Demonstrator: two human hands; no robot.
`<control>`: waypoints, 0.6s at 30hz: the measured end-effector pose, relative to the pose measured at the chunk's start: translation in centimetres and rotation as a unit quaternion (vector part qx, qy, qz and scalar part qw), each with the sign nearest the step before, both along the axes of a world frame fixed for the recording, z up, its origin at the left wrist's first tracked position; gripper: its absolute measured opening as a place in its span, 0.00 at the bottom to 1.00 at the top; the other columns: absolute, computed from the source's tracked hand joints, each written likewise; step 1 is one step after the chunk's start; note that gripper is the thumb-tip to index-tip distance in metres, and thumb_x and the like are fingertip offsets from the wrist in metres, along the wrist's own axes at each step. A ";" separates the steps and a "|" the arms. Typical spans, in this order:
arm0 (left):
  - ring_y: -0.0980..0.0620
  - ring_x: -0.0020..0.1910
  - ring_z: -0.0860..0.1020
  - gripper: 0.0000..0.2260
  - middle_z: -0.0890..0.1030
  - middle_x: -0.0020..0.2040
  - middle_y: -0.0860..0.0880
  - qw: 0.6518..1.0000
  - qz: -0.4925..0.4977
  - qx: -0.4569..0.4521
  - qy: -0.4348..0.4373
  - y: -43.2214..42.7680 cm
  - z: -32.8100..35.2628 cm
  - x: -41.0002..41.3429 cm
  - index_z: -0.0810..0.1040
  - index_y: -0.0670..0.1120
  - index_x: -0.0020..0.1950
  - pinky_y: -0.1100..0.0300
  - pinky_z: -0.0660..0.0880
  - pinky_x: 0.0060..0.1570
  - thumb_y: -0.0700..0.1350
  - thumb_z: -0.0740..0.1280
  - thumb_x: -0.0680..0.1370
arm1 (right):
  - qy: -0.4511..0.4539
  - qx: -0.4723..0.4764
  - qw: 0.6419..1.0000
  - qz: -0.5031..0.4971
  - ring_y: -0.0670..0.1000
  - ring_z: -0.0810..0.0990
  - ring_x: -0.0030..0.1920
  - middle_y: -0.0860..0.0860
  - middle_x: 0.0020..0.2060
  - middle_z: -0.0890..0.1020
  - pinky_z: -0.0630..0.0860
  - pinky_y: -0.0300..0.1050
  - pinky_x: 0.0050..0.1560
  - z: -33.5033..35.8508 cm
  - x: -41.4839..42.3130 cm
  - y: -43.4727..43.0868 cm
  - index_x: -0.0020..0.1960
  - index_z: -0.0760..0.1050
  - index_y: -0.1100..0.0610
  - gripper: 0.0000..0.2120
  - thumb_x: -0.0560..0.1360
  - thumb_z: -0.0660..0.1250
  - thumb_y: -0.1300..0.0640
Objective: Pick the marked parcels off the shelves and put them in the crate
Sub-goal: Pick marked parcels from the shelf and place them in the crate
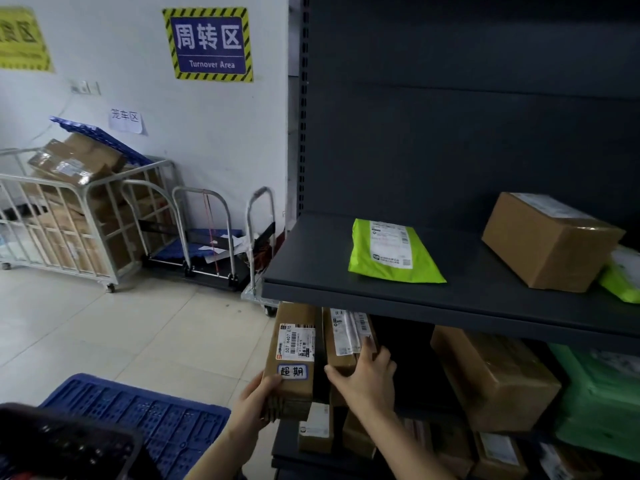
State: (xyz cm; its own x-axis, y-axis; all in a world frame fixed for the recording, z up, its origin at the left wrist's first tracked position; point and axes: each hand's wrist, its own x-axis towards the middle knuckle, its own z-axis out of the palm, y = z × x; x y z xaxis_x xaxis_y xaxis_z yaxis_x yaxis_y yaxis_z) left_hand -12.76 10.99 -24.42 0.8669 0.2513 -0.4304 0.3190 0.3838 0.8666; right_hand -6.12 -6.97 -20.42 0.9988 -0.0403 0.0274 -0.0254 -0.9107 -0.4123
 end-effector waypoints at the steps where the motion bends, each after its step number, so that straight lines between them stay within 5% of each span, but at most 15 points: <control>1: 0.43 0.54 0.81 0.19 0.85 0.50 0.45 1.000 0.000 0.003 -0.003 0.4 0.2 -0.3 0.81 0.51 0.56 0.48 0.78 0.52 0.52 0.74 0.67 | 0.002 -0.004 1.000 0.000 0.59 0.61 0.67 0.58 0.69 0.58 0.75 0.47 0.54 0.0 0.4 0.3 0.74 0.52 0.52 0.47 0.66 0.62 0.29; 4: 0.42 0.55 0.80 0.22 0.84 0.52 0.44 1.000 0.003 0.015 -0.009 1.4 0.6 -1.0 0.80 0.52 0.56 0.45 0.78 0.55 0.54 0.75 0.63 | 0.006 -0.013 1.000 0.005 0.60 0.61 0.68 0.59 0.71 0.58 0.74 0.48 0.56 0.3 0.8 0.8 0.75 0.51 0.52 0.47 0.66 0.62 0.28; 9: 0.46 0.49 0.81 0.12 0.85 0.48 0.45 0.998 0.050 0.022 -0.027 1.3 0.9 -2.2 0.80 0.51 0.56 0.59 0.77 0.34 0.49 0.69 0.73 | -0.024 -0.035 0.999 0.006 0.57 0.62 0.69 0.58 0.72 0.57 0.70 0.49 0.62 0.2 -0.9 -0.9 0.75 0.48 0.50 0.47 0.66 0.60 0.28; 18: 0.45 0.54 0.79 0.09 0.82 0.53 0.45 0.990 0.077 0.054 -0.105 -3.7 4.1 -4.9 0.79 0.52 0.55 0.53 0.76 0.47 0.48 0.67 0.75 | -0.047 -0.015 0.998 0.030 0.55 0.61 0.71 0.55 0.73 0.59 0.68 0.47 0.65 0.7 -5.0 -8.6 0.76 0.50 0.53 0.38 0.74 0.58 0.36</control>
State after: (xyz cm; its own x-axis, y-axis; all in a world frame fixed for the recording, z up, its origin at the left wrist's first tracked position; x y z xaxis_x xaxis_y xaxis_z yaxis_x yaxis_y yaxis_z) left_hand -17.65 7.27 -20.32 0.8818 0.4228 -0.2091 0.0728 0.3159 0.9460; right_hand -11.11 -15.58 -19.76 0.9924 0.0212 0.1211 0.0663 -0.9217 -0.3821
